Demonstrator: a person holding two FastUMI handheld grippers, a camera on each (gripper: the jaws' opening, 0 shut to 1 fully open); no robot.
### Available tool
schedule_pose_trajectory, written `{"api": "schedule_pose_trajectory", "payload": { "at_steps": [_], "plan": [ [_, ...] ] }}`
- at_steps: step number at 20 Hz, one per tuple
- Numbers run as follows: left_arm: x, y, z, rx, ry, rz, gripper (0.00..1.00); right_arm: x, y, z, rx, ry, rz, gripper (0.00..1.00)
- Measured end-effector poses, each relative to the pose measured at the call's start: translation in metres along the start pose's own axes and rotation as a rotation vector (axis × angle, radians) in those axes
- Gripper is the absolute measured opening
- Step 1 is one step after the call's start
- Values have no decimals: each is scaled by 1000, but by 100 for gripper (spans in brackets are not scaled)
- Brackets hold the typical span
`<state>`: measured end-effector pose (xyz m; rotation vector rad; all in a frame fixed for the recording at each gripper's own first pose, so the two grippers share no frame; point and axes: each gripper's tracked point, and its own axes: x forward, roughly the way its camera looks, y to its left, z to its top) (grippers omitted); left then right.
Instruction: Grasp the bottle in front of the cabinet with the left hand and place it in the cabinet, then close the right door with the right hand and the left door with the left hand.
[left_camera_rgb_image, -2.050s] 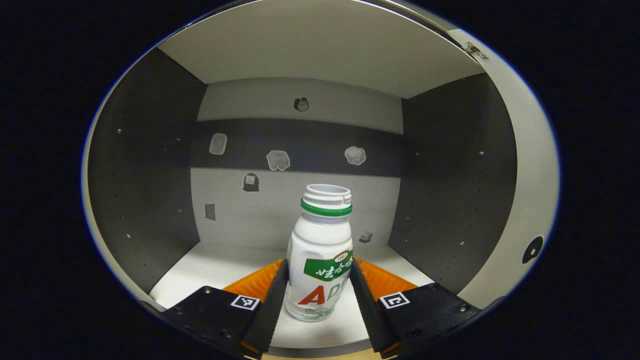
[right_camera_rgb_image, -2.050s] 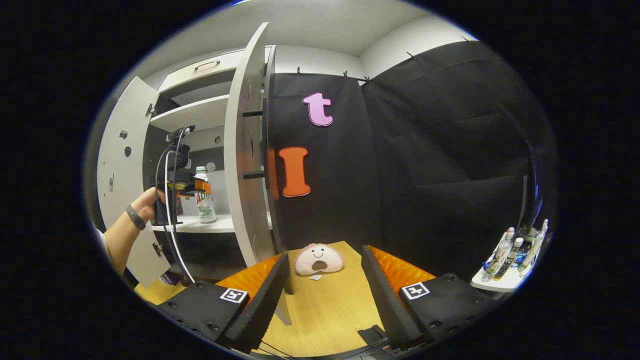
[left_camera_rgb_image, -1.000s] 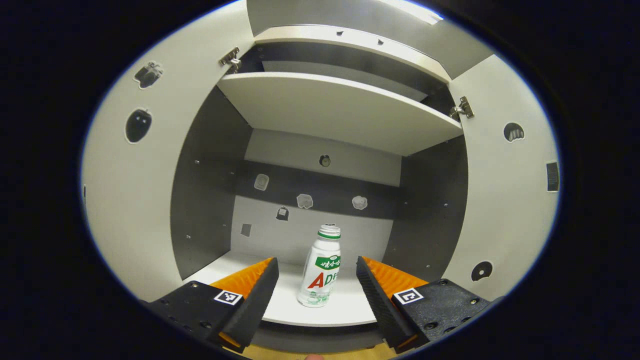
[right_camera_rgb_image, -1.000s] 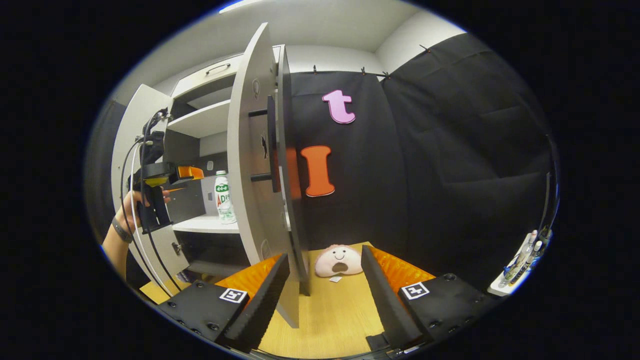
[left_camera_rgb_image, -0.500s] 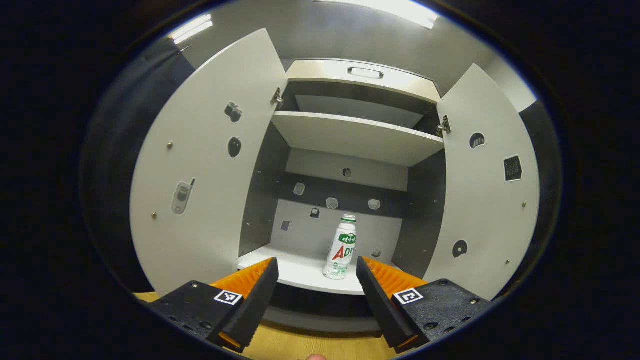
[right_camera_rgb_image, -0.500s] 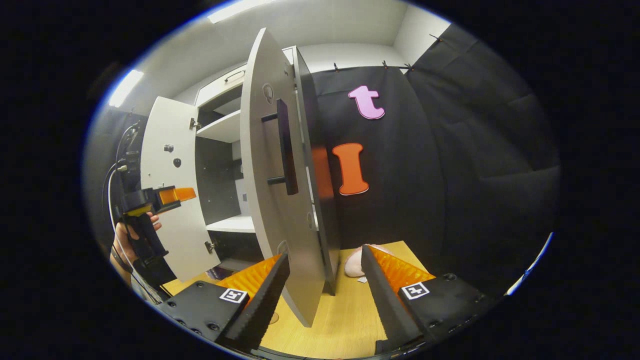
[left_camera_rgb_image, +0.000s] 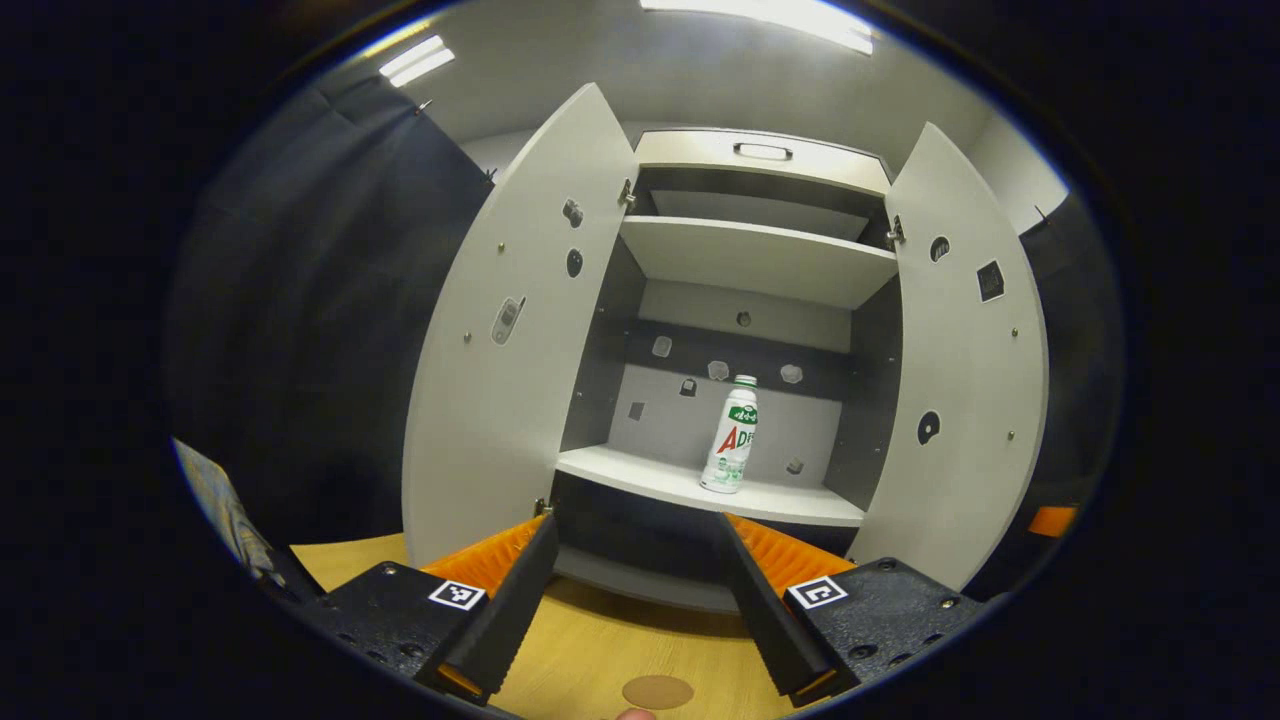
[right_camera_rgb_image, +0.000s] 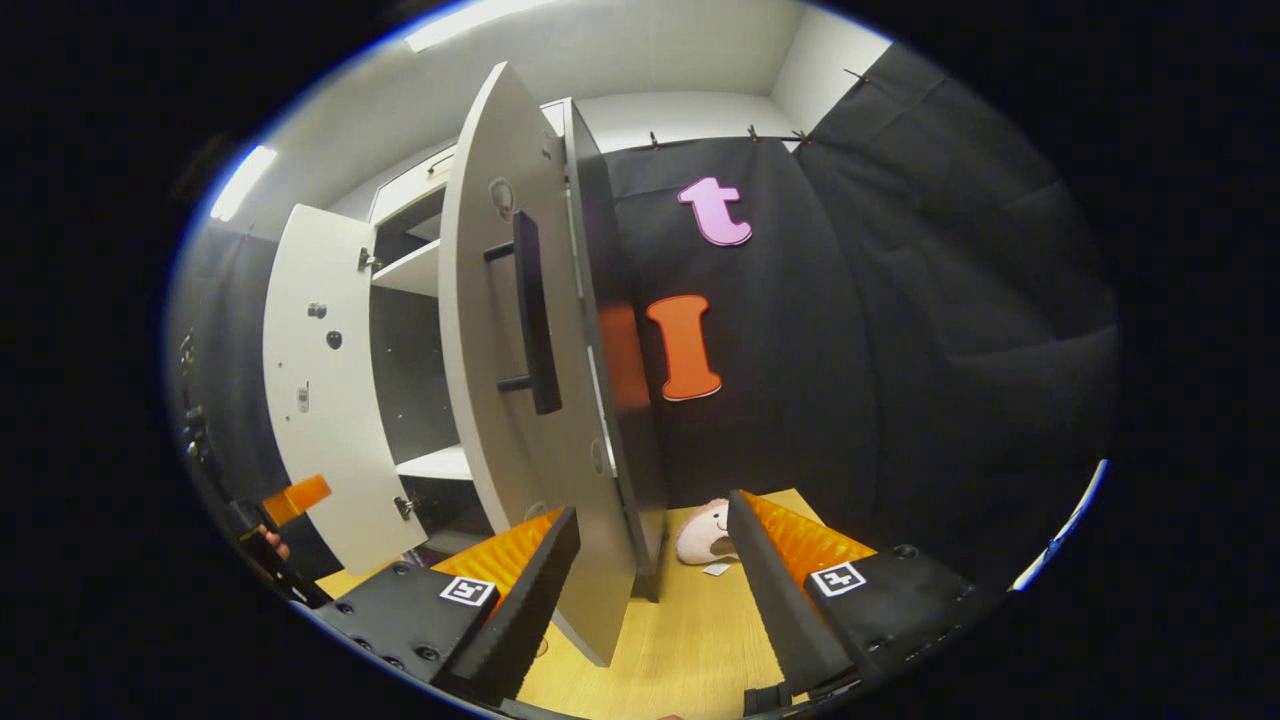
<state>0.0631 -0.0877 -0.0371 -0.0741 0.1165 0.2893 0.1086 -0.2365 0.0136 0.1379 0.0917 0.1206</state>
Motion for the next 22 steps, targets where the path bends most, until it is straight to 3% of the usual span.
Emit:
{"api": "schedule_pose_trajectory", "payload": {
  "at_steps": [2,5,9,12,22],
  "plan": [
    [-4,0,-8,-7,8,-33,95,4,-5,13,-10,-23,-42,98],
    [0,5,-13,91,23,-75,95,14,-3,46,-49,-89,-93,98],
    [1,8,-15,74,48,-153,95,26,3,86,-115,-154,-165,98],
    [6,26,-17,61,60,-152,95,31,10,106,-115,-206,-203,98],
    [31,72,-12,49,44,-135,95,39,23,115,-140,-219,-266,98]
  ]
}}
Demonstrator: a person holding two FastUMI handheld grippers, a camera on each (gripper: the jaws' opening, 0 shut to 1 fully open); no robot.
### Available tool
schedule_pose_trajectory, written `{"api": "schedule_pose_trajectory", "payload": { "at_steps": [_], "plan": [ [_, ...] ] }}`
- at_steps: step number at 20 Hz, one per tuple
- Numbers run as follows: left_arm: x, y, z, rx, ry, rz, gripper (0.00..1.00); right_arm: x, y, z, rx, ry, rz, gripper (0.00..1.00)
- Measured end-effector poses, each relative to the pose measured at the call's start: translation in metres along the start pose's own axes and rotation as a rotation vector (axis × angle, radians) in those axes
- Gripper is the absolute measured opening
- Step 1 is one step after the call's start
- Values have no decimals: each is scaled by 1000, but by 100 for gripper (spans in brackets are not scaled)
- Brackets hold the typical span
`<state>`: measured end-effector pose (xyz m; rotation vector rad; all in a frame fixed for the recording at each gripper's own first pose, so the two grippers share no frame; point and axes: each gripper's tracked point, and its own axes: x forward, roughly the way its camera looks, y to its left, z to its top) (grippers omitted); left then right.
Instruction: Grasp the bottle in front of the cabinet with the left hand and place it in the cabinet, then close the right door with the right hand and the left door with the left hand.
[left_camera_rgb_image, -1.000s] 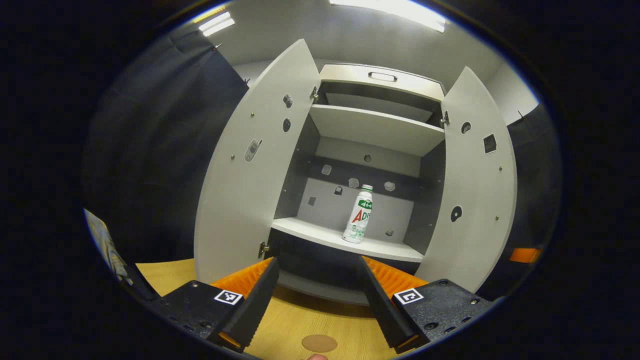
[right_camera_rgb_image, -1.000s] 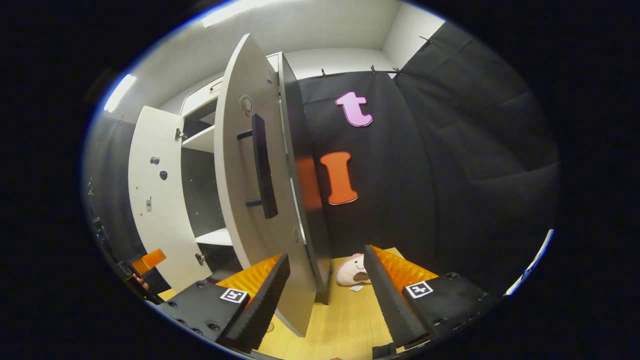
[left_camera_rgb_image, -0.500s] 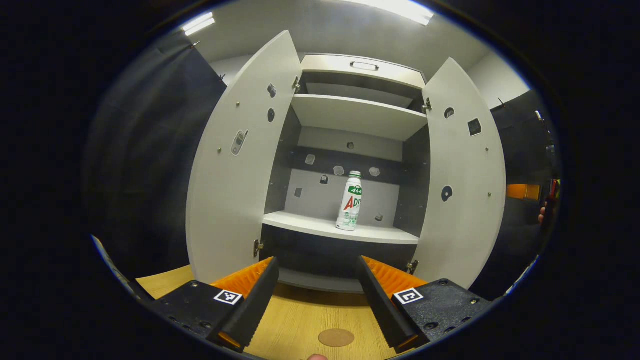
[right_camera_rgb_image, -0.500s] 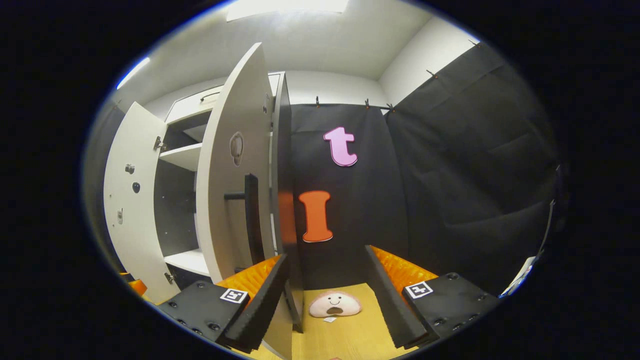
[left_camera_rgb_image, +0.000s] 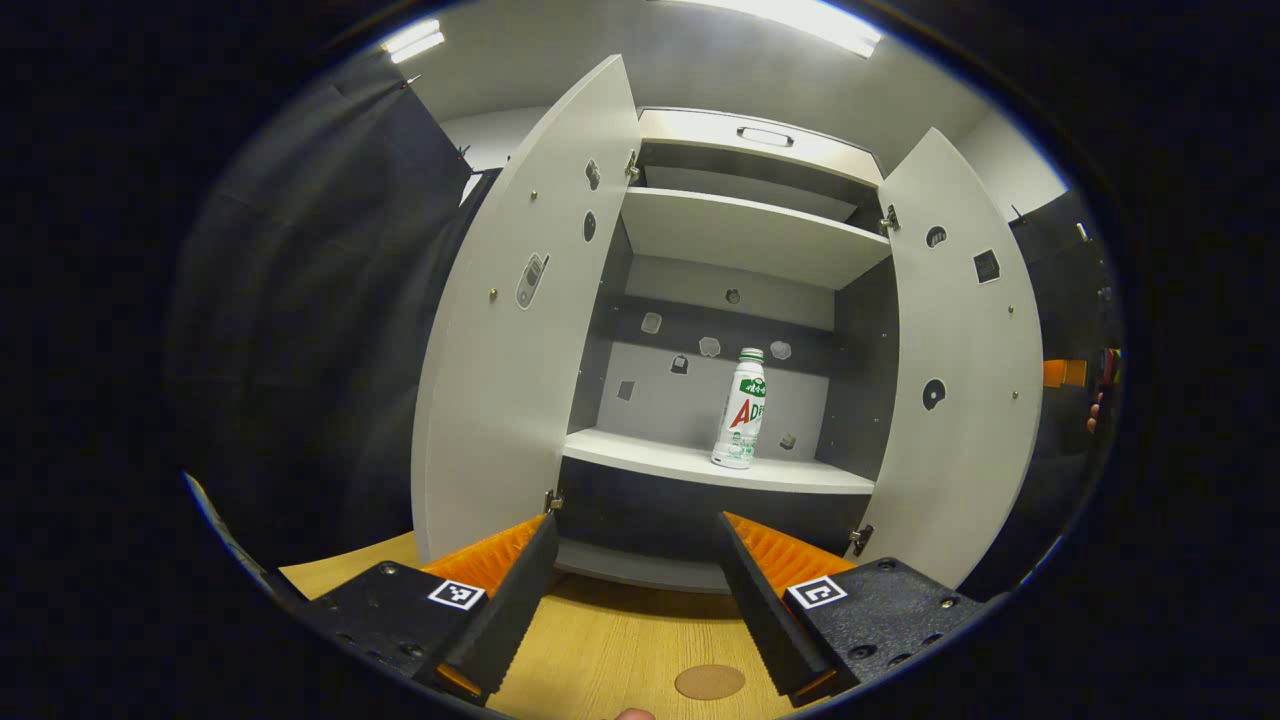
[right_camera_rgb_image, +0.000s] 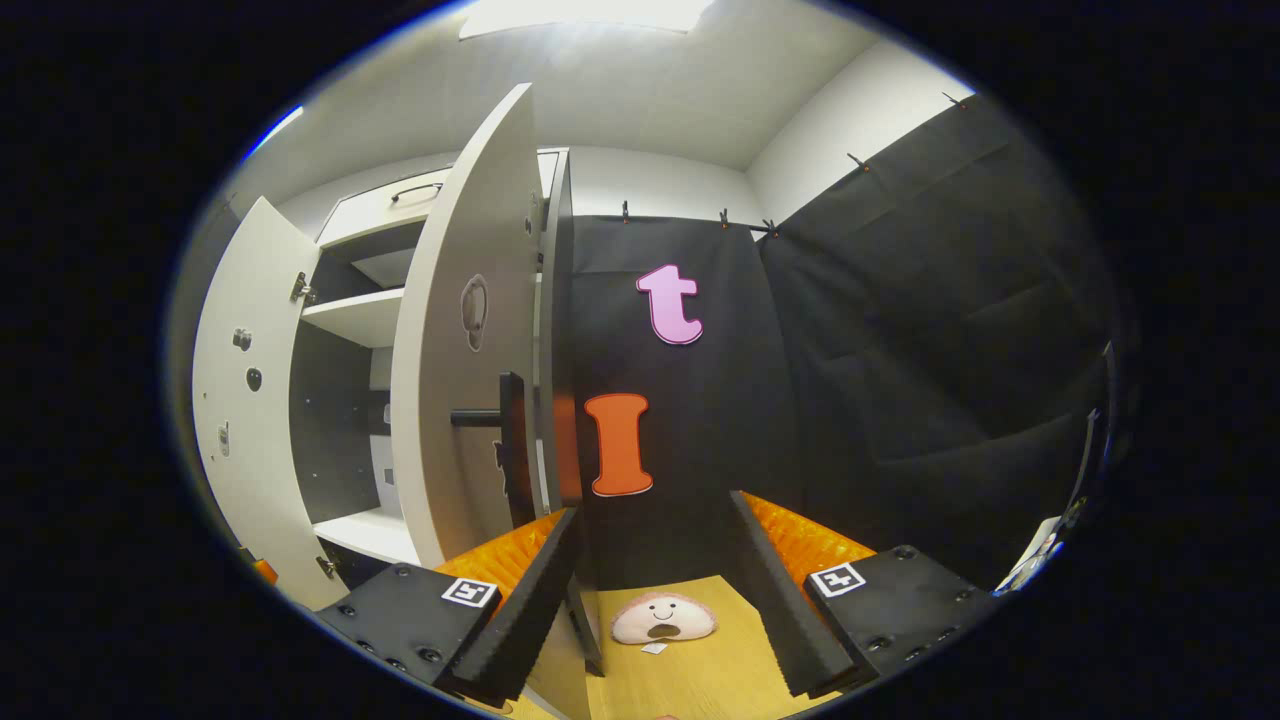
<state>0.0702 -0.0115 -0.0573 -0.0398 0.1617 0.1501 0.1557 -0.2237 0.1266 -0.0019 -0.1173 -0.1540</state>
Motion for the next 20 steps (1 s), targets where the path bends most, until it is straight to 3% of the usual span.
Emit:
{"api": "schedule_pose_trajectory", "payload": {
  "at_steps": [6,7,8,14,20],
  "plan": [
    [4,12,5,-7,-17,-20,95,-5,12,5,-97,-23,-53,97],
    [4,14,6,-7,-20,-23,95,-7,16,6,-107,-29,-49,85],
    [3,16,7,-7,-21,-24,95,-10,21,6,-112,-28,-40,94],
    [-3,33,11,-14,-26,-12,95,-14,69,0,-29,2,66,95],
    [-13,58,14,-6,-32,46,95,-11,114,-3,-16,13,159,95]
  ]
}}
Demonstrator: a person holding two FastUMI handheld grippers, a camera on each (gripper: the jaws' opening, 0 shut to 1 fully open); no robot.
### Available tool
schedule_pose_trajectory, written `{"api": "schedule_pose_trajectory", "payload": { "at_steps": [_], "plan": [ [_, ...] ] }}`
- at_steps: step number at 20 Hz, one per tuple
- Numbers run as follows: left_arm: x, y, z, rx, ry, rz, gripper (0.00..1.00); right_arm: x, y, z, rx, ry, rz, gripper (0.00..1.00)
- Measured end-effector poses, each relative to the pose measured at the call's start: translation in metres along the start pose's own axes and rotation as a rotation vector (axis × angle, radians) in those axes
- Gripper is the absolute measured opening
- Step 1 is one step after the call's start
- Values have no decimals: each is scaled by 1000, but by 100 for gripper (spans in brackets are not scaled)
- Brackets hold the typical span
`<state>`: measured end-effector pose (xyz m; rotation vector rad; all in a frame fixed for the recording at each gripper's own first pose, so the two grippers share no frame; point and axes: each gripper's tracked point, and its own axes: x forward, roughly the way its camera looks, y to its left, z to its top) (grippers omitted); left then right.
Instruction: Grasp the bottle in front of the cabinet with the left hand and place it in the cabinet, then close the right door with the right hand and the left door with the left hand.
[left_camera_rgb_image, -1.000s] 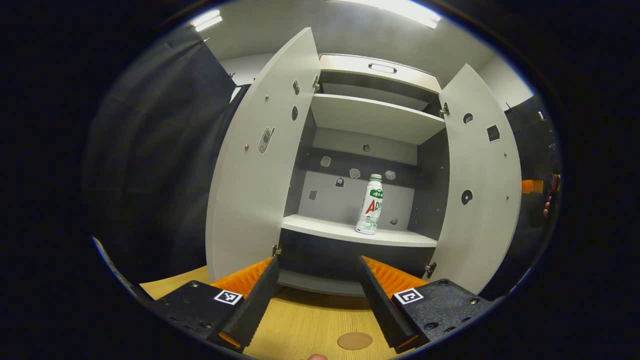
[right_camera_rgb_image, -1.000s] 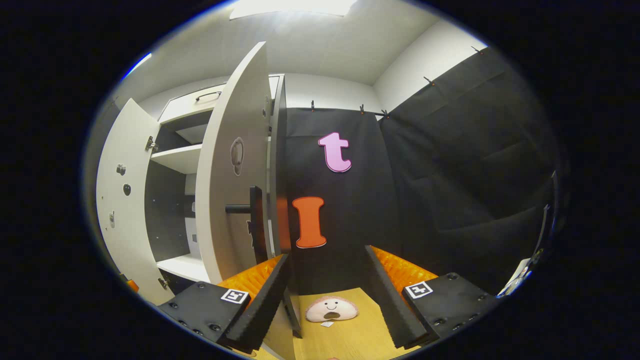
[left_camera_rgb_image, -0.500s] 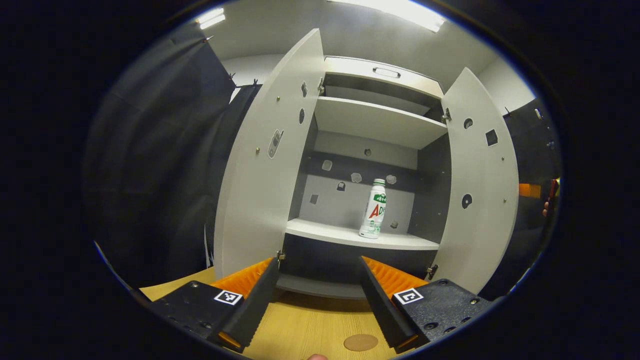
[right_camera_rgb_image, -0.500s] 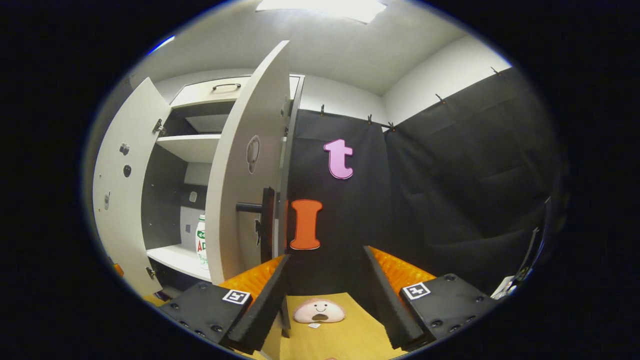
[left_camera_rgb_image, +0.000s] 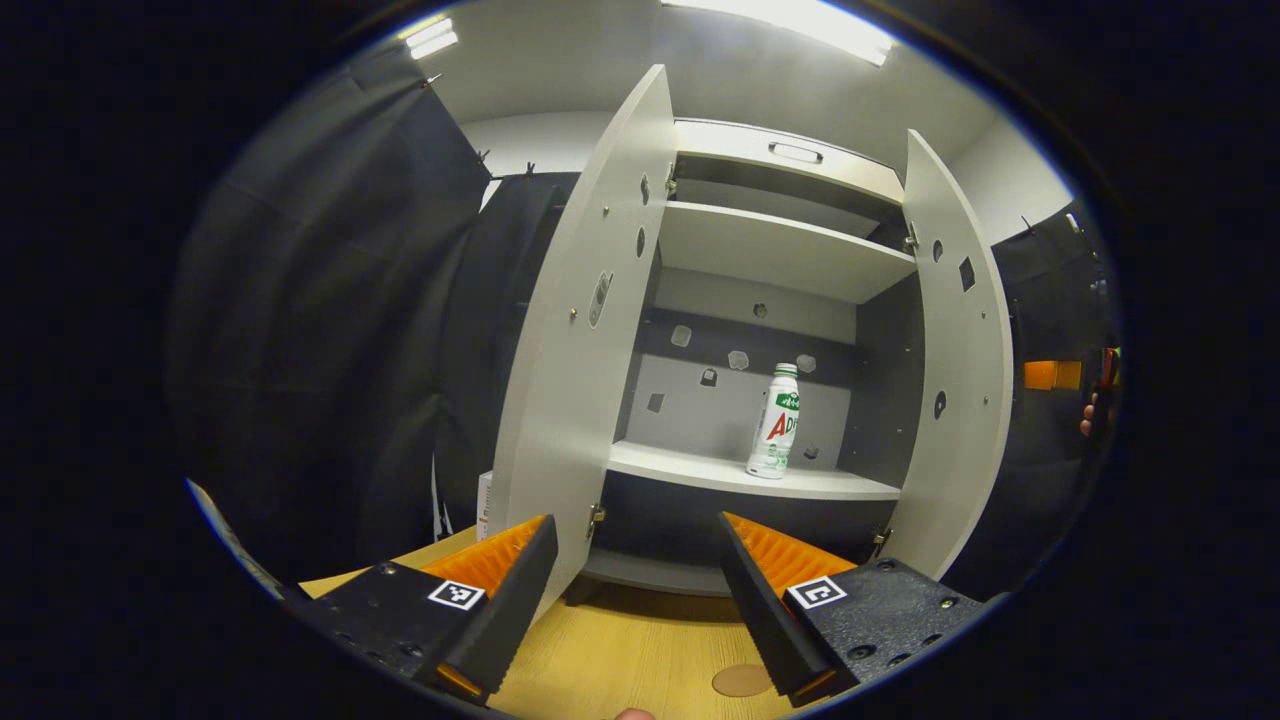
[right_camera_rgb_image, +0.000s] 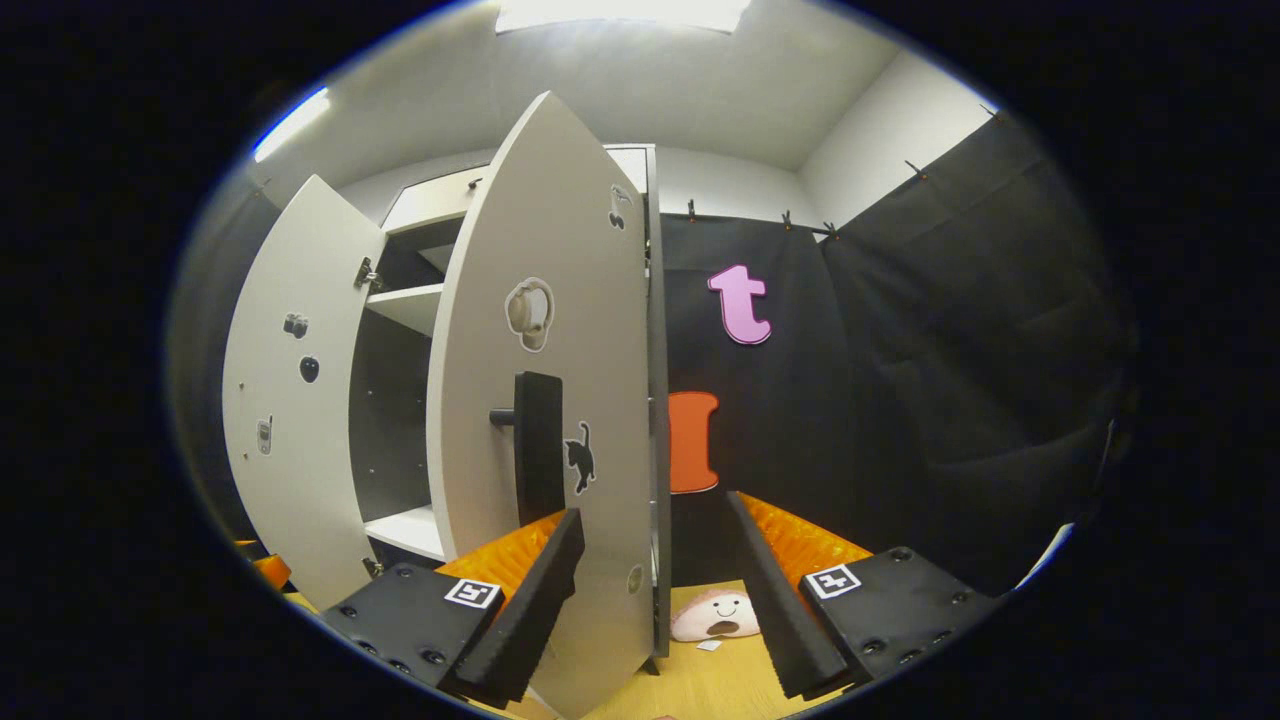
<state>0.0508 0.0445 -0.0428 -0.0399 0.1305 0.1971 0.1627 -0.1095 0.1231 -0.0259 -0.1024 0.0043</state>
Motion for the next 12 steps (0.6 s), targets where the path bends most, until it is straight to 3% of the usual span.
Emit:
{"api": "schedule_pose_trajectory", "payload": {
  "at_steps": [4,5,6,7,9,10,12],
  "plan": [
    [-8,11,2,-1,-2,34,95,13,33,-4,2,3,65,95],
    [-10,14,3,-1,-4,41,95,16,40,-6,9,10,79,86],
    [-11,16,5,-2,-7,49,95,19,48,-8,18,20,100,95],
    [-12,19,7,-2,-12,58,95,22,58,-11,28,31,123,86],
    [-17,25,13,1,-23,79,95,28,74,-14,49,46,168,90],
    [-20,29,15,2,-28,91,95,31,81,-17,55,54,189,97],
    [-24,35,18,7,-36,118,94,36,94,-23,62,72,224,97]
  ]
}}
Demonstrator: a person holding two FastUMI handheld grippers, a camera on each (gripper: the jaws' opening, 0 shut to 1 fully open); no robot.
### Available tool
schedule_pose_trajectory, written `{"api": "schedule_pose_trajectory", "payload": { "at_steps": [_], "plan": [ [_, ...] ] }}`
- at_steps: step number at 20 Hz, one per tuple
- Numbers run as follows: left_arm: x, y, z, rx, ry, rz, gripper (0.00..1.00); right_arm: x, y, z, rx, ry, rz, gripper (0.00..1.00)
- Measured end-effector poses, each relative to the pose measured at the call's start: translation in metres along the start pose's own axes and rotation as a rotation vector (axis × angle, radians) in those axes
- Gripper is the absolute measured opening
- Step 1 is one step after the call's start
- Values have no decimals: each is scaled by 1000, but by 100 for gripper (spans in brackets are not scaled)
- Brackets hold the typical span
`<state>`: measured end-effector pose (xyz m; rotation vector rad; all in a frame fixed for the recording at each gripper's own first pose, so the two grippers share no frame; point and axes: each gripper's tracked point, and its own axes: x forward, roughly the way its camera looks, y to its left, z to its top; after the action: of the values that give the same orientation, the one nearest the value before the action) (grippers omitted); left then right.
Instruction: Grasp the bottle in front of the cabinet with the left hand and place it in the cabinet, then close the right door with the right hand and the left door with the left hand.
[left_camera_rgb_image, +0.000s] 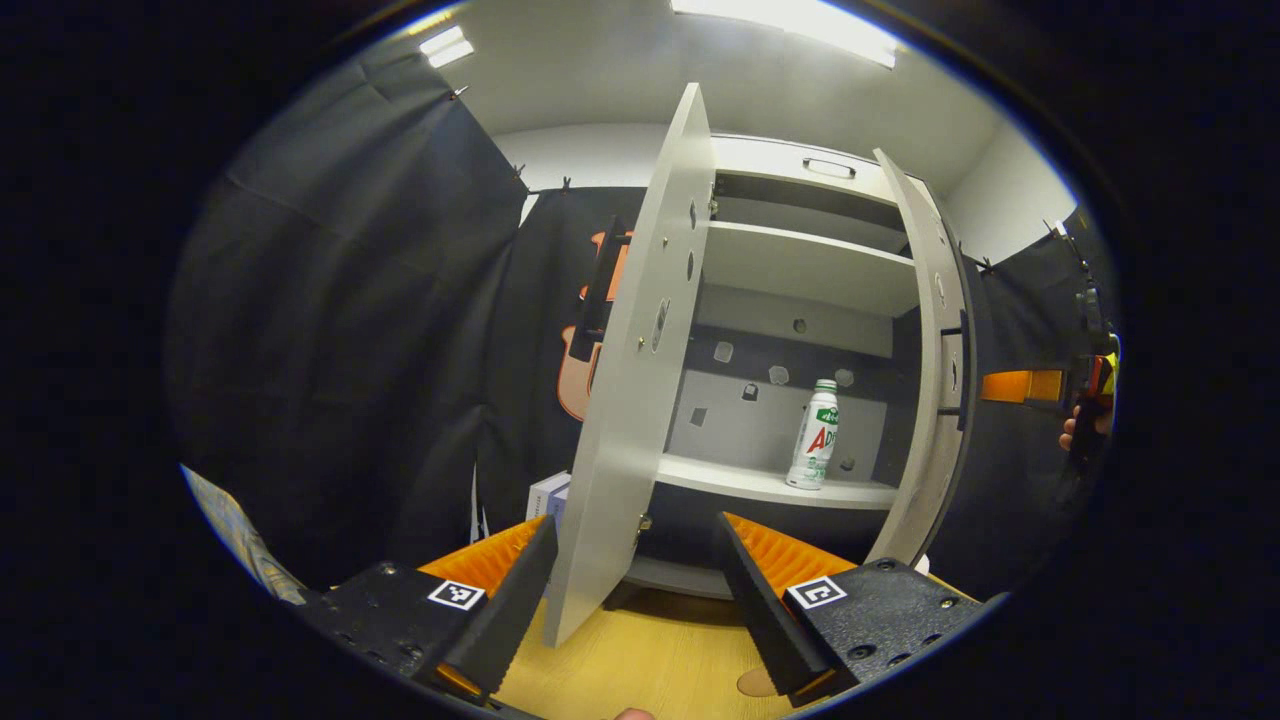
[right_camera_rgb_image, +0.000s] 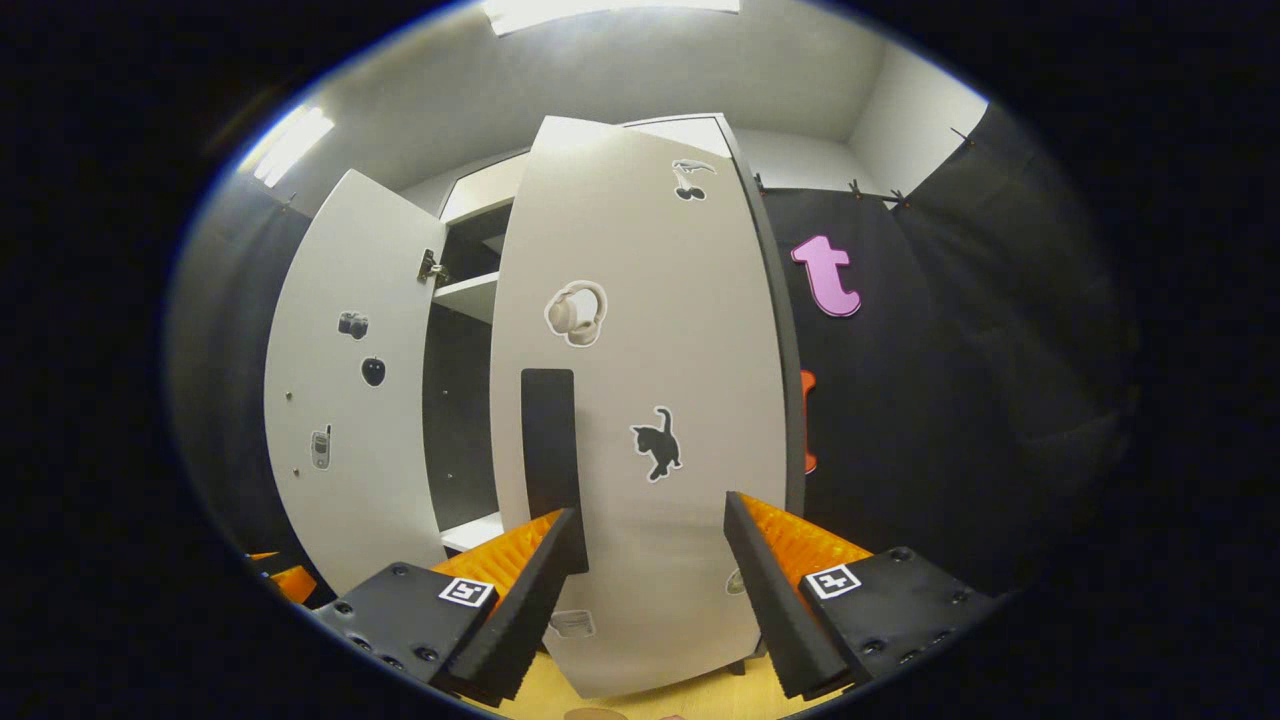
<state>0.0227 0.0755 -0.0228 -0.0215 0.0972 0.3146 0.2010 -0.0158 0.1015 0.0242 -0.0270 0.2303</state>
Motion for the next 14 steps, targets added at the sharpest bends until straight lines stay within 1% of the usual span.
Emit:
{"api": "schedule_pose_trajectory", "payload": {
  "at_steps": [3,4,5,9,14],
  "plan": [
    [-8,12,8,3,-10,42,94,20,23,-13,15,41,63,97],
    [-10,15,11,4,-14,58,94,26,24,-9,16,16,63,100],
    [-13,20,13,7,-17,76,94,31,29,-10,14,12,66,97],
    [-27,38,25,26,-33,153,94,47,35,-16,49,29,75,97],
    [-55,69,40,19,-56,291,94,73,40,-24,18,45,98,97]
  ]
}}
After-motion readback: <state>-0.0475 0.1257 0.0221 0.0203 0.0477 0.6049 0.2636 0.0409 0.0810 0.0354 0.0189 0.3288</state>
